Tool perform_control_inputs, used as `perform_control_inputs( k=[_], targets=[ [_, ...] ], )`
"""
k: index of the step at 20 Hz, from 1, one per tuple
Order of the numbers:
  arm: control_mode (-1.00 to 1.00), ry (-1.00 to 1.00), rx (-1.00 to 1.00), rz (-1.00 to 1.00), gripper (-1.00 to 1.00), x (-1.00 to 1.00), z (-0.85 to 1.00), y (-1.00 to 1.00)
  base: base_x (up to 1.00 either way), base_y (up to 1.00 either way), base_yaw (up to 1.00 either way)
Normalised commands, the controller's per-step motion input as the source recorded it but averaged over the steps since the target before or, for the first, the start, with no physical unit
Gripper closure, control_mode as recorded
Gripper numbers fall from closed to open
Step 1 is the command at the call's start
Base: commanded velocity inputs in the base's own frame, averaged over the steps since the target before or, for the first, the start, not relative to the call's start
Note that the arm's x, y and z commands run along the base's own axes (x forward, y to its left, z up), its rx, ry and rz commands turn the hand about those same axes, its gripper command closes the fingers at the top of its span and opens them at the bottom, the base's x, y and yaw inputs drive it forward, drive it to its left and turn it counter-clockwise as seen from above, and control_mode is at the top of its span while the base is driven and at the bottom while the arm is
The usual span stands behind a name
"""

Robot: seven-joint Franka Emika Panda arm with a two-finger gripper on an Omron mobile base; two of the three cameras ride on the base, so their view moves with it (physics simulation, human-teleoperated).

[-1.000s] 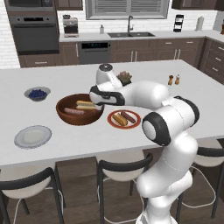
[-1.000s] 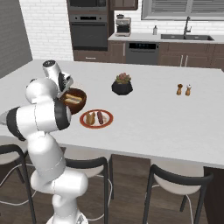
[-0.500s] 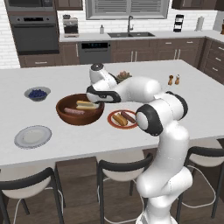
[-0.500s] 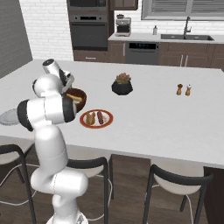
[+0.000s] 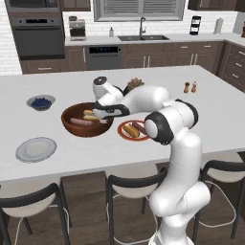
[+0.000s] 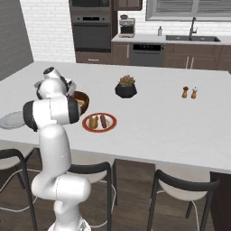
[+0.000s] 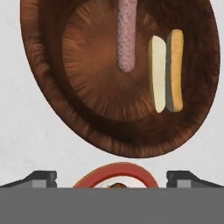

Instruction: Place one bun and one sausage from the bowl on each plate.

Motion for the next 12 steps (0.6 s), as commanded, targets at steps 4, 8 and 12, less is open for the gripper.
perform_control_inputs(
  k=[4, 8, 12],
  targets=[
    [-1.00, 0.00, -0.03, 0.01, -1.00, 0.18, -0.29, 0.01, 0.00, 0.00, 0.00],
    [-1.00, 0.00, 0.00, 0.01, -1.00, 0.23, -0.11, 0.00, 0.00, 0.00, 0.00],
    [-1.00, 0.00, 0.00, 0.00, -1.00, 0.39, 0.00, 0.00, 0.00, 0.00, 0.00]
  ],
)
